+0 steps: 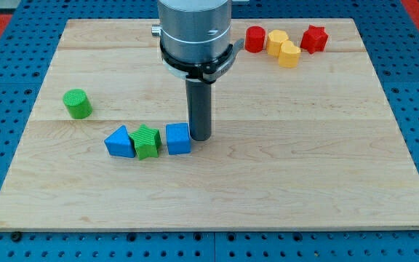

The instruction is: Move the blue blocks and green star towards the left

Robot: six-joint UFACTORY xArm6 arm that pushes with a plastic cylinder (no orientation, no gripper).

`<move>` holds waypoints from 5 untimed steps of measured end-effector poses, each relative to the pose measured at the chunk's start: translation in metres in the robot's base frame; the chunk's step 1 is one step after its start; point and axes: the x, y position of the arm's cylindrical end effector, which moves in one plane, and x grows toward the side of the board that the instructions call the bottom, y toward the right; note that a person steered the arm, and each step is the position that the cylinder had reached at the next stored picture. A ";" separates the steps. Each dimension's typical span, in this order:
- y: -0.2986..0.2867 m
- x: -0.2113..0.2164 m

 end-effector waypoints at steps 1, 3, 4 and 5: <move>-0.020 0.017; -0.080 0.043; -0.106 0.048; -0.124 0.046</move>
